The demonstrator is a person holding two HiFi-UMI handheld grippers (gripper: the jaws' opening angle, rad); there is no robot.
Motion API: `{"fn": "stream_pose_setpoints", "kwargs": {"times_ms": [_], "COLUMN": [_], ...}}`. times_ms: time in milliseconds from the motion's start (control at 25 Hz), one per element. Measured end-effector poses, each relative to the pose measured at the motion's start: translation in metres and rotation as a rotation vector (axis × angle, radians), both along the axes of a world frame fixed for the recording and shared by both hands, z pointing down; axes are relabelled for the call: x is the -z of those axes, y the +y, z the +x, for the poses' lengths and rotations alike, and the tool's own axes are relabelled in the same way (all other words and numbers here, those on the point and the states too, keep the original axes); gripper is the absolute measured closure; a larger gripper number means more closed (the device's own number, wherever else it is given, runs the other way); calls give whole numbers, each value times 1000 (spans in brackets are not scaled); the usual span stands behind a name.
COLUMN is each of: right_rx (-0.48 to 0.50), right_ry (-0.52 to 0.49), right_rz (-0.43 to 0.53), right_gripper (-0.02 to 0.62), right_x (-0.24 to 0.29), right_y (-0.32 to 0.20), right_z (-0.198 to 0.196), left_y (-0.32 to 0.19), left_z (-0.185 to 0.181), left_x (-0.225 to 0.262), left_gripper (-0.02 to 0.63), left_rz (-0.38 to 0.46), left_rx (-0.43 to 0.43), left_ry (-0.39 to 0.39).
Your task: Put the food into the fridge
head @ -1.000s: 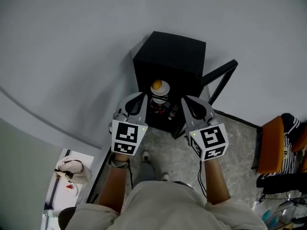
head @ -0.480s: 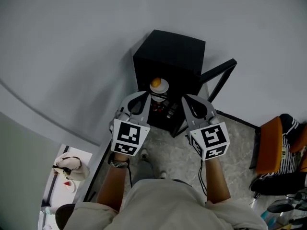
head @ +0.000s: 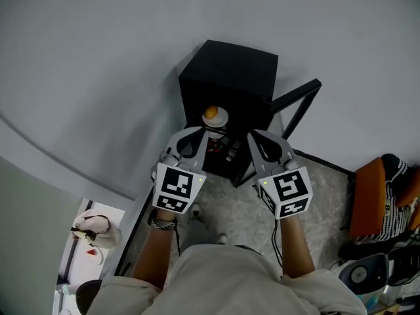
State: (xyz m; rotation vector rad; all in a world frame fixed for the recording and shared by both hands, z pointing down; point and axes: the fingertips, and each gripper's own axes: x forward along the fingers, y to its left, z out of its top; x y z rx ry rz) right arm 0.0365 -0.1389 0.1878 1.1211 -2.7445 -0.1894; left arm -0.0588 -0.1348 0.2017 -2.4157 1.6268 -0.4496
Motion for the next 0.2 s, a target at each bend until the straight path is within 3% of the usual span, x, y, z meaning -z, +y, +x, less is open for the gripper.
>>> {"fn": "stream_pose_setpoints", "kwargs": {"times_ms": [200], "right_rx": [4], "right_ry": [7], "right_rz": [-6], "right_gripper": [591], "right_x": [-2], "right_y": [-4], "right_z": [-4], "left_y": [-4], "left_z": [-1], "left_x": [-1], "left_gripper": [604], "left_rz": [-7], "left_rx": [-4], "left_ry": [-2]}}
